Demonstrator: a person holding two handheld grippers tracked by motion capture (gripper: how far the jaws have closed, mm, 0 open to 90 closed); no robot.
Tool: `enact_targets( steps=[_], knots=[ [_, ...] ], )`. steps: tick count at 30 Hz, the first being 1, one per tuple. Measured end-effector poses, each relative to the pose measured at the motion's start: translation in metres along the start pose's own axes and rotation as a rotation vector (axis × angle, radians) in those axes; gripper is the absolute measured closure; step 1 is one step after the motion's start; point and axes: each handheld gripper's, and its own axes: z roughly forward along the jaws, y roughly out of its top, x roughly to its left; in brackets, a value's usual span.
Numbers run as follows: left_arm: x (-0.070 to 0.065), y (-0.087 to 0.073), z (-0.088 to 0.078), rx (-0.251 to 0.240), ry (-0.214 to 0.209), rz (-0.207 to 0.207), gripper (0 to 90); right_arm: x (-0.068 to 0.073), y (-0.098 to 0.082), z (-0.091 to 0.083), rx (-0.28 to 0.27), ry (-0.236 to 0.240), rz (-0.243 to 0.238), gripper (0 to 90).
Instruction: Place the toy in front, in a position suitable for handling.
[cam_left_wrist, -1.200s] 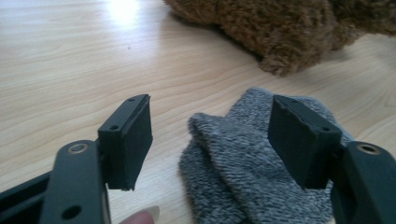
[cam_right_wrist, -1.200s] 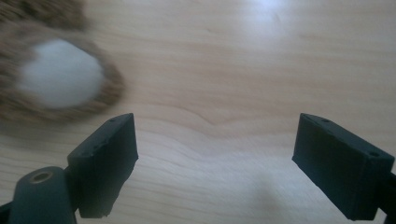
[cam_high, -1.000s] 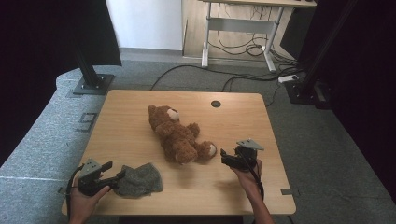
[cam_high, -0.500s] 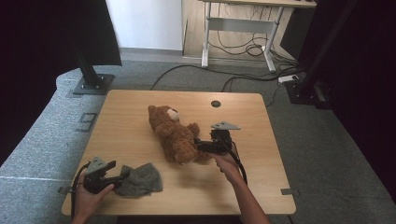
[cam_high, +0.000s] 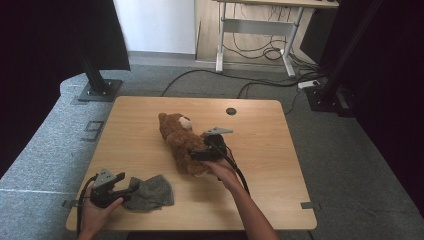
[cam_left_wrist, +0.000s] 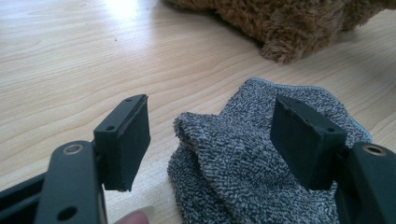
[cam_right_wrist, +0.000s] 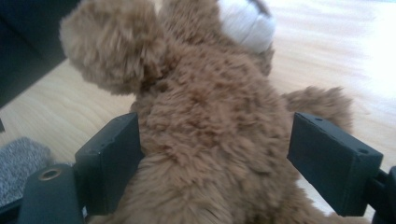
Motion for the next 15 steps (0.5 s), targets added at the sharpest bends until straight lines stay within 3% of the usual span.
enact_targets(
  steps=[4,7,11,14,15],
  knots=[
    [0.000,0.000,0.001,0.003,-0.003,0.007,28.8,0.002,-0.008,0.023,0.090,-0.034,-0.007,12.4],
    [0.000,0.000,0.002,0.009,-0.010,0.012,29.3,0.002,-0.011,0.029,0.099,-0.034,-0.001,11.8],
    [-0.002,-0.001,0.004,0.019,-0.017,0.024,29.4,0.005,-0.015,0.032,0.109,-0.068,-0.033,13.7],
    [-0.002,-0.001,0.004,0.022,-0.017,0.029,29.4,0.001,-0.021,0.029,0.096,-0.060,-0.026,26.0],
    [-0.002,-0.002,0.003,0.023,-0.016,0.029,29.4,0.001,-0.021,0.029,0.096,-0.060,-0.026,26.0]
  ],
)
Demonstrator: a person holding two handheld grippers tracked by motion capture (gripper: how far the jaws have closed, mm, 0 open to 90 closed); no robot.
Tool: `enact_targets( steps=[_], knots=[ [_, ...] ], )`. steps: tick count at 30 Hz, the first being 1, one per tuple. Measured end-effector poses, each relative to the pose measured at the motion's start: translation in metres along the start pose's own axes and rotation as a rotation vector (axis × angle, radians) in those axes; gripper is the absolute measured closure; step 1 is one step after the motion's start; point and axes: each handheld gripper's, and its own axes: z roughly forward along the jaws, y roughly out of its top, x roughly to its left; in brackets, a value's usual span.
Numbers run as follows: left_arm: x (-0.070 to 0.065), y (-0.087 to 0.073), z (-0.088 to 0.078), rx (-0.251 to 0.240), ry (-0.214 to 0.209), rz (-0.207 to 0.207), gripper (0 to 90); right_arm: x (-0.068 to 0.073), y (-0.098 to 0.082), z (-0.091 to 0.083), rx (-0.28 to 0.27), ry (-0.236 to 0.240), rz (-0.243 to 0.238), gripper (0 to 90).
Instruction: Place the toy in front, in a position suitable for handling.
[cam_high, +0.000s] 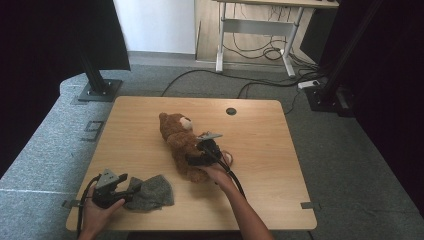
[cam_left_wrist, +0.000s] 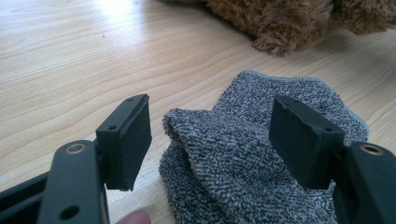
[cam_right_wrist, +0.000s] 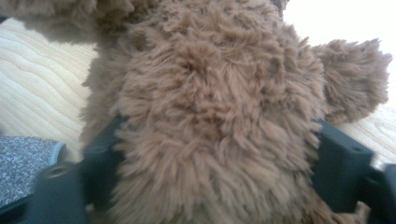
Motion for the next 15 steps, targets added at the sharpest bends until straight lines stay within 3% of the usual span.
enact_targets(
  steps=[1,5,15],
  knots=[
    [0.000,0.000,0.000,-0.001,0.000,-0.003,29.6,0.000,-0.004,-0.002,-0.012,-0.005,0.003,31.9],
    [0.003,-0.002,-0.001,-0.004,-0.003,-0.021,29.8,-0.003,-0.008,-0.009,-0.014,0.007,0.009,37.9],
    [0.004,-0.001,0.001,0.000,-0.008,-0.026,29.7,-0.011,-0.028,-0.026,-0.050,0.027,0.022,39.1]
  ],
)
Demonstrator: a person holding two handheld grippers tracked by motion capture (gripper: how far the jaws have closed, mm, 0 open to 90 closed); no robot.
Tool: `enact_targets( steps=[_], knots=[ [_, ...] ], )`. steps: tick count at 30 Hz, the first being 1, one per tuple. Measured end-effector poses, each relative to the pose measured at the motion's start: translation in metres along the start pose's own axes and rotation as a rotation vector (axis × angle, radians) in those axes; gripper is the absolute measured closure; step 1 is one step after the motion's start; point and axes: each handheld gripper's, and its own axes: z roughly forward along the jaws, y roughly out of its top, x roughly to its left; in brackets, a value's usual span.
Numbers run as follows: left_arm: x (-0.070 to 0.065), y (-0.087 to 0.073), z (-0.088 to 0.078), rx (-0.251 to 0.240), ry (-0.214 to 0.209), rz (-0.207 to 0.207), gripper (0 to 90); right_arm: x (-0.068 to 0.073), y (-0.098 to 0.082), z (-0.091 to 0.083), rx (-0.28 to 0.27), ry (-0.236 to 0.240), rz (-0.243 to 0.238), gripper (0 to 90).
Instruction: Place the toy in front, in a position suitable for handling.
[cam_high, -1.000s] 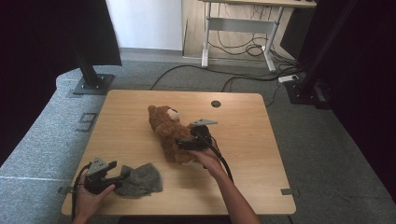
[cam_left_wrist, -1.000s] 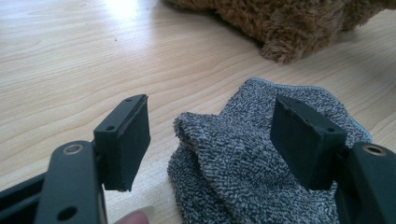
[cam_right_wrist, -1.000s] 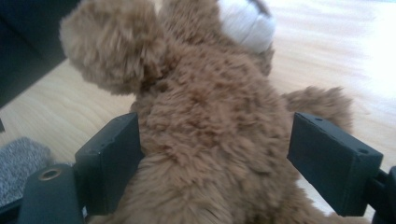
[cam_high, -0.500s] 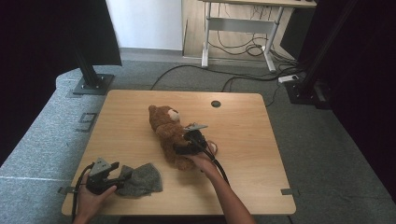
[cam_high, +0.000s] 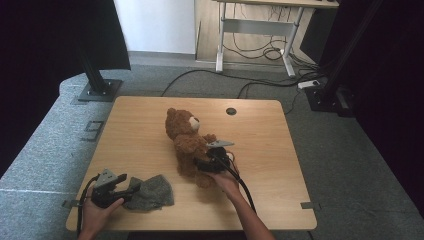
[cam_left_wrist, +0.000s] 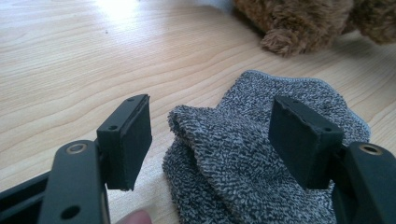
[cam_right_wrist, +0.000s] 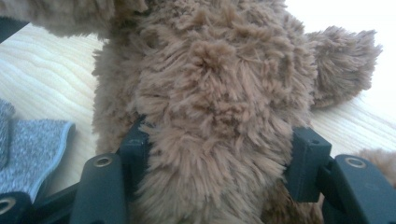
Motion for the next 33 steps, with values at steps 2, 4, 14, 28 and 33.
enact_targets(
  steps=[2,4,14,28,33],
  knots=[
    [0.000,0.000,0.000,0.000,-0.001,0.001,29.7,-0.002,-0.005,-0.005,-0.008,0.004,-0.002,39.2],
    [0.000,0.000,0.000,0.001,-0.002,0.002,29.7,-0.002,-0.007,-0.008,-0.011,0.006,0.001,39.2],
    [-0.001,0.001,0.002,-0.002,-0.003,0.002,29.7,-0.010,-0.033,-0.041,-0.025,0.028,-0.021,38.8],
    [-0.003,0.004,0.006,0.003,-0.009,0.003,29.6,-0.022,-0.048,-0.069,-0.050,0.038,-0.039,30.4],
    [-0.002,0.004,0.005,0.002,-0.008,0.003,29.6,-0.019,-0.044,-0.073,-0.068,0.024,-0.036,27.5]
  ],
)
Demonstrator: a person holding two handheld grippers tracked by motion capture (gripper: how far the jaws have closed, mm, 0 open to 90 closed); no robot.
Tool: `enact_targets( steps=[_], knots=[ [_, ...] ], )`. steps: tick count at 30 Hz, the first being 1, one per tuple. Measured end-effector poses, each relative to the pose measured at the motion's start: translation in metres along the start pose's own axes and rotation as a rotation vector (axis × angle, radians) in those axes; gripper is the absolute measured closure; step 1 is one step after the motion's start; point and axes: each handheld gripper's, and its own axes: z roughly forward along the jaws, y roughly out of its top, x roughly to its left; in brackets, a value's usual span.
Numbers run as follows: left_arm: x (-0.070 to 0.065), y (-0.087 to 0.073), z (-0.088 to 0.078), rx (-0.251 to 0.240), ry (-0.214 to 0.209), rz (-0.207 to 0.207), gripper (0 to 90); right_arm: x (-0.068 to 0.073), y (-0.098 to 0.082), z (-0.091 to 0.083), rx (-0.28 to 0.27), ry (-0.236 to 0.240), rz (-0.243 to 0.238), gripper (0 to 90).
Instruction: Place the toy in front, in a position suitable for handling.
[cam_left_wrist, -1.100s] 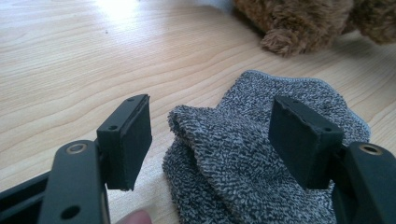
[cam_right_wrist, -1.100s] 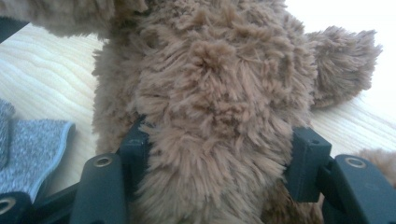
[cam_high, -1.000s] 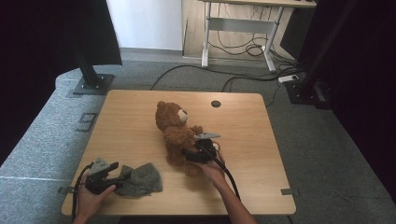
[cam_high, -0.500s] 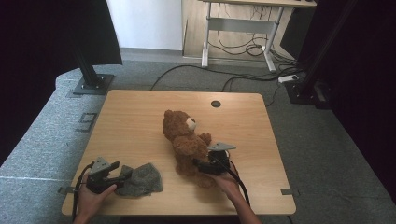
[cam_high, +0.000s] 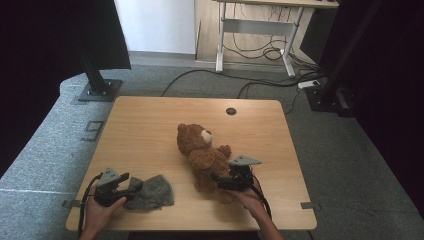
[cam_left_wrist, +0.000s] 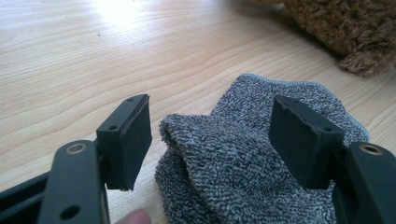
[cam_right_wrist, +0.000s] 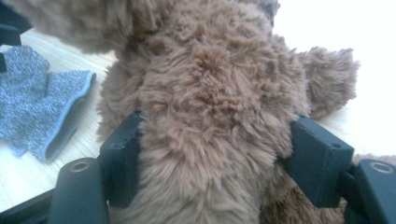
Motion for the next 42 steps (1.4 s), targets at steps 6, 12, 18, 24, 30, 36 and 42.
enact_targets(
  steps=[6,12,18,24,30,36,42],
  knots=[
    [0.001,0.000,-0.001,-0.007,0.003,-0.002,29.6,0.013,0.014,-0.021,-0.056,0.012,-0.027,27.9],
    [0.000,0.001,-0.001,-0.006,-0.001,0.000,29.5,0.033,0.008,-0.020,0.004,0.007,-0.068,24.2],
    [0.000,0.001,-0.001,-0.013,-0.008,-0.005,29.5,0.032,-0.008,-0.012,0.069,-0.057,-0.094,27.4],
    [0.000,0.001,0.000,-0.008,-0.011,-0.006,29.5,0.017,-0.018,-0.015,0.091,-0.104,-0.083,28.9],
    [-0.001,0.002,0.001,-0.007,-0.014,-0.008,29.5,-0.011,-0.012,-0.021,0.087,-0.164,-0.051,29.9],
    [0.000,0.002,0.002,-0.003,-0.018,-0.009,29.5,-0.041,0.000,-0.011,0.065,-0.216,0.013,30.2],
    [-0.002,0.002,0.003,0.006,-0.028,-0.007,29.3,-0.051,0.002,-0.006,0.045,-0.231,0.044,29.9]
  ],
)
